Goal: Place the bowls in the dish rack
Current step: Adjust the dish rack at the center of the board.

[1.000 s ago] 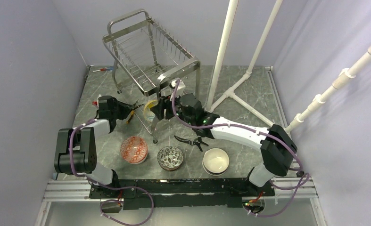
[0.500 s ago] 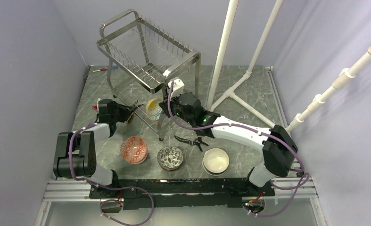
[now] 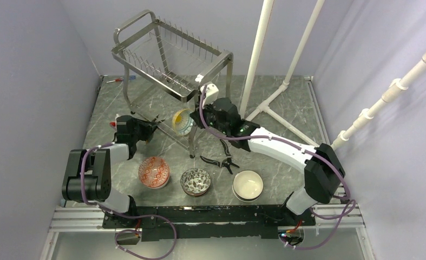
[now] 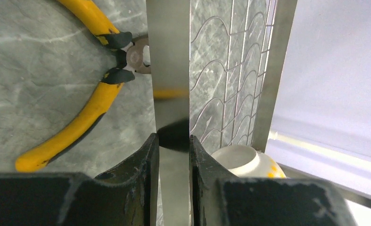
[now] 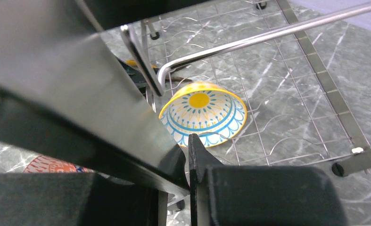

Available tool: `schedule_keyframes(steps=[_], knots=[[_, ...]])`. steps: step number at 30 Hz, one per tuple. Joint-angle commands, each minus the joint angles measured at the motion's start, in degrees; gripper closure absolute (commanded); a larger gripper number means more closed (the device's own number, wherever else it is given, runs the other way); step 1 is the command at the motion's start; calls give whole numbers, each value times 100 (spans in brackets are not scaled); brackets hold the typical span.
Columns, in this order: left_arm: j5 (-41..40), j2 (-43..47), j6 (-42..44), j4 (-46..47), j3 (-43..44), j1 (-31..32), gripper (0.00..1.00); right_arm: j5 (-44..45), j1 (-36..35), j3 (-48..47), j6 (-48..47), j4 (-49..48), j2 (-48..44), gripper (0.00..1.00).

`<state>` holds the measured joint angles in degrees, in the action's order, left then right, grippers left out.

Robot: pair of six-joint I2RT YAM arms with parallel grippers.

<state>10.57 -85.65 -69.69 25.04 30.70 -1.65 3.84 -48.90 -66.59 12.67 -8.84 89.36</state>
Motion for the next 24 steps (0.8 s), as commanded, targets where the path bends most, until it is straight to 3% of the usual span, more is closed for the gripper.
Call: schedule_keyframes(steps=[1, 8, 15, 24], knots=[[-55, 61, -155, 1, -81, 137, 97, 526, 513, -309, 518, 516, -180, 100], [-458, 194, 4, -302, 62, 770, 97, 683, 799, -351, 519, 762, -225, 100], [-524, -167, -198, 56, 95, 1257, 97, 1123, 982, -399, 446, 1157, -293, 100], [-640, -613, -311, 235, 411, 1732, 97, 1657, 1049, -198, 443, 1369, -534, 80]])
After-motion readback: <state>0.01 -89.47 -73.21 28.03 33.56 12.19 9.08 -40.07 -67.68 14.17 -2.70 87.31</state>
